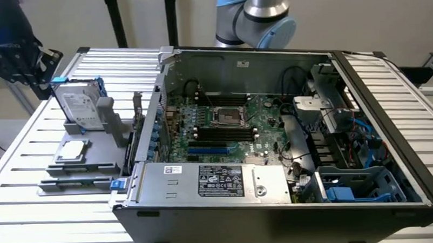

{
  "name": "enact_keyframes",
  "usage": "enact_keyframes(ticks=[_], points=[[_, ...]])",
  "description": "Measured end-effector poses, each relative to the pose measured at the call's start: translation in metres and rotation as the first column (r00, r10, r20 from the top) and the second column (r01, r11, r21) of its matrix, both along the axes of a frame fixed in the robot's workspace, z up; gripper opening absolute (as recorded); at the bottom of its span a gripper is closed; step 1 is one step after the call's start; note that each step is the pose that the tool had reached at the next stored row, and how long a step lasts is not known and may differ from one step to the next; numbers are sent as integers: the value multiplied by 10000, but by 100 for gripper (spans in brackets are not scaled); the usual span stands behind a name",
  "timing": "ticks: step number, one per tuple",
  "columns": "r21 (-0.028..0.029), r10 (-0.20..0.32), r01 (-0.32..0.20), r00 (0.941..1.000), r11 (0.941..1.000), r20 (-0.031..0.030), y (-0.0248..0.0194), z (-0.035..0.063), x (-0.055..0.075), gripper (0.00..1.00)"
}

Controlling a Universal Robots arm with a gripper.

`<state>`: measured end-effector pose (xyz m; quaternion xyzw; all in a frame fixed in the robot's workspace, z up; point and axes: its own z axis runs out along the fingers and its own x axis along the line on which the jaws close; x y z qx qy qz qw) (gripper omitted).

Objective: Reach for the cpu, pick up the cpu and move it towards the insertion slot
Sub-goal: 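Pick up the cpu and move it towards the insertion slot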

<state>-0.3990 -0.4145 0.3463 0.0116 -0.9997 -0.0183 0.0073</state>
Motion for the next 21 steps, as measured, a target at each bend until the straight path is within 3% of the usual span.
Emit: enact_keyframes(ticks=[4, 8, 10, 14, 19, 21], points=[[-2, 59, -59, 9999, 10000, -82, -10, -27, -41, 11], [2, 118, -118, 9999, 9999, -90, -45, -39, -111, 11], [65, 135, -135, 9999, 9999, -77, -74, -40, -122, 11], [265, 145, -143, 9999, 9995, -72, -101, -42, -121, 11], [286, 145, -143, 9999, 9995, -72, -102, -42, -121, 12], [286, 145, -143, 9999, 9995, -73, -103, -43, -121, 24]])
